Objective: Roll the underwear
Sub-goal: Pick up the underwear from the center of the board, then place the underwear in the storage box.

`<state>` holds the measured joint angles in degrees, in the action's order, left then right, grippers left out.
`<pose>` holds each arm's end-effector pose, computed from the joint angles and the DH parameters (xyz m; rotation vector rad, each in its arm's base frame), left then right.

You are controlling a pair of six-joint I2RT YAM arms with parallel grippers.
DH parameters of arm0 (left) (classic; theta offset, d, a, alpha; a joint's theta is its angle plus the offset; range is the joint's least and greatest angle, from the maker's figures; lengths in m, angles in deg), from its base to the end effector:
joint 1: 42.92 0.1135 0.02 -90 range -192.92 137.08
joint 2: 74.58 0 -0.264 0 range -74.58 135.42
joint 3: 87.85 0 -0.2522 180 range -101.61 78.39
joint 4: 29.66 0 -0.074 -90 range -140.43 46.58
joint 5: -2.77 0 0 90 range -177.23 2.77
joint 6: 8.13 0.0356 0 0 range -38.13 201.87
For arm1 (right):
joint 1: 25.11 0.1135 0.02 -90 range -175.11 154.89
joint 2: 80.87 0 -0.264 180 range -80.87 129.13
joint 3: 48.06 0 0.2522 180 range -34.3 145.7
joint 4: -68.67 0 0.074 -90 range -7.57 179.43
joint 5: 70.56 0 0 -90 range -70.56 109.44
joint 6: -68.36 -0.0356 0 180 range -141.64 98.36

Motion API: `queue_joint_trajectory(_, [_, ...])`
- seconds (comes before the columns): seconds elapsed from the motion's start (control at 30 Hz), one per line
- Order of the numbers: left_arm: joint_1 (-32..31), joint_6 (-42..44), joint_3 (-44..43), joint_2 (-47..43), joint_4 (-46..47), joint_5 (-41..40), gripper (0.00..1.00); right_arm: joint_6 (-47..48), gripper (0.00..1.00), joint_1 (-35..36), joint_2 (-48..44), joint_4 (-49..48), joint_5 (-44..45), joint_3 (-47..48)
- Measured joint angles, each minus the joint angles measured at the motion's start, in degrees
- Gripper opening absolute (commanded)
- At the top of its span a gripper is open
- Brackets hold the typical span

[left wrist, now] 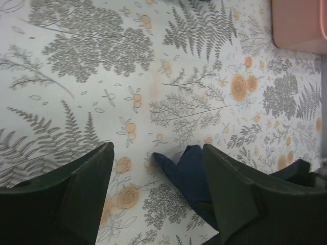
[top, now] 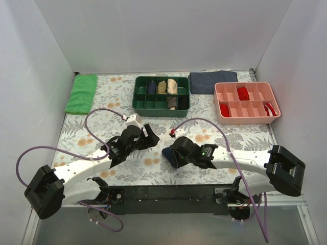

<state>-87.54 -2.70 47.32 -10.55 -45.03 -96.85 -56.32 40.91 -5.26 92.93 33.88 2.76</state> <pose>0.1696 -0.1590 0.2060 -0.9128 2.2030 -1.0445 0.1115 0.2289 0.1815 -0.5507 2.3925 0.5068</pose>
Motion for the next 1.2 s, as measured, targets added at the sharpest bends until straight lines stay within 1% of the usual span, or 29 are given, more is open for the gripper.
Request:
queue_joint_trajectory(0.2, [1.1,-2.3,1.0,-5.2,-8.2,-4.8,0.69,1.6,0.01,-2.9,1.2,2.5,0.0,9.3])
queue_joint_trajectory(0.37, [3.0,-3.7,1.0,-6.3,-13.5,-7.2,0.72,3.9,0.01,-5.0,5.6,4.5,-0.3,17.7])
queue_joint_trajectory(0.47, [4.5,-3.8,0.9,-6.5,-15.8,-8.1,0.69,4.9,0.01,-6.4,8.5,5.2,-0.3,20.6])
queue_joint_trajectory(0.53, [6.3,-3.7,0.0,-6.5,-18.2,-8.5,0.69,5.1,0.01,-7.5,9.9,6.1,-0.7,21.7])
queue_joint_trajectory(0.57, [7.3,-3.7,-0.5,-6.5,-19.3,-8.8,0.69,5.3,0.01,-8.5,10.6,6.9,-0.9,22.6])
queue_joint_trajectory(0.63, [9.4,-3.9,-1.2,-6.3,-20.5,-8.9,0.76,5.8,0.01,-10.6,12.1,8.2,-1.0,25.4])
queue_joint_trajectory(0.73, [13.1,-4.6,-3.1,-4.0,-23.3,-7.5,0.77,6.8,0.01,-13.6,16.1,10.9,-0.5,33.4])
queue_joint_trajectory(0.87, [16.3,-4.1,-5.1,-0.4,-24.2,-5.6,0.78,8.1,0.01,-16.7,23.9,13.7,1.6,47.6])
queue_joint_trajectory(1.03, [16.8,-2.9,-8.6,2.2,-24.9,-2.6,0.78,9.0,0.01,-20.5,32.7,18.5,3.7,62.0])
queue_joint_trajectory(1.2, [16.8,-1.8,-10.6,4.1,-25.0,0.1,0.78,9.9,0.01,-24.7,42.6,25.7,6.9,77.7])
